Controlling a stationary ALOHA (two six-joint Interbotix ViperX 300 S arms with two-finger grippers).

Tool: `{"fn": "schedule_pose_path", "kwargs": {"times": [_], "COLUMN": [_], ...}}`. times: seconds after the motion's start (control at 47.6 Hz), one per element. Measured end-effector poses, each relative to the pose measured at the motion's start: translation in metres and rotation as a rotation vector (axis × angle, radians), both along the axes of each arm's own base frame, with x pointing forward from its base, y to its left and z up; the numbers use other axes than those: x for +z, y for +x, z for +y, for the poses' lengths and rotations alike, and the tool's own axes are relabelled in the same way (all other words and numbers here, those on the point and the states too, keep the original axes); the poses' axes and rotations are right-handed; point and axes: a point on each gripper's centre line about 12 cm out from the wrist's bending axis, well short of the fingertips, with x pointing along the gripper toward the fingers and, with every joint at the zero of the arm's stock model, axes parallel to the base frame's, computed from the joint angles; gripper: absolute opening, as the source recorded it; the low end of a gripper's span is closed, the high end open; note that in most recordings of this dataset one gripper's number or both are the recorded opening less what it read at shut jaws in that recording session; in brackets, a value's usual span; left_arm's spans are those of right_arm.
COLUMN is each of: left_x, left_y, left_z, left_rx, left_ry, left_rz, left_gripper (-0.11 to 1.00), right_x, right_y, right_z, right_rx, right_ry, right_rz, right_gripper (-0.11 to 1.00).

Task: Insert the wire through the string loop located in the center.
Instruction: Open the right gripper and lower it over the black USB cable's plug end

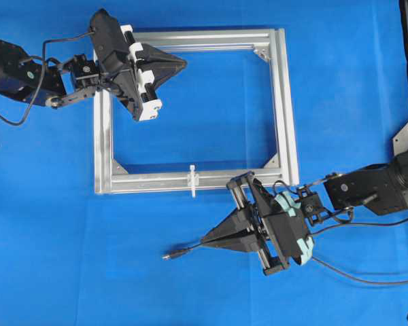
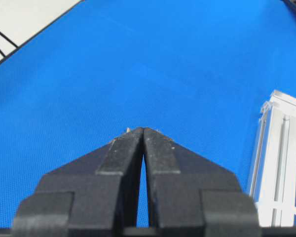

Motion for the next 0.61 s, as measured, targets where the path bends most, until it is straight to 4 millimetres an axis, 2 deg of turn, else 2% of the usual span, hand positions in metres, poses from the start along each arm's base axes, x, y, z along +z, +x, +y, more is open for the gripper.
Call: {"fn": "schedule_pose_path", "kwargs": {"times": [0.105,0.483,0.61], "left_x": [0.0070,0.0084,0.0084], "left_y": [0.0004,-0.0016,-0.0016], "left_z": [-0.0020,-0.0029,-0.0029], "left_rx": [-0.017,-0.021,-0.021], "left_ry": [0.019,0.022,0.022], "left_rz": [-0.012,-0.012,-0.012], "left_gripper": [0.00,0.00,0.00], "right_x": [0.0024,0.0027,0.0023], "right_y": [-0.0005,-0.0033,-0.0034], "right_z": [0.0009,0.0092,0.0091], "right_rx": [0.002,0.016,0.010], "right_ry": [-0.003,-0.001,0.020], "right_rz": [0.005,0.059,0.070], "right_gripper": [-0.05,-0.05,0.02]}}
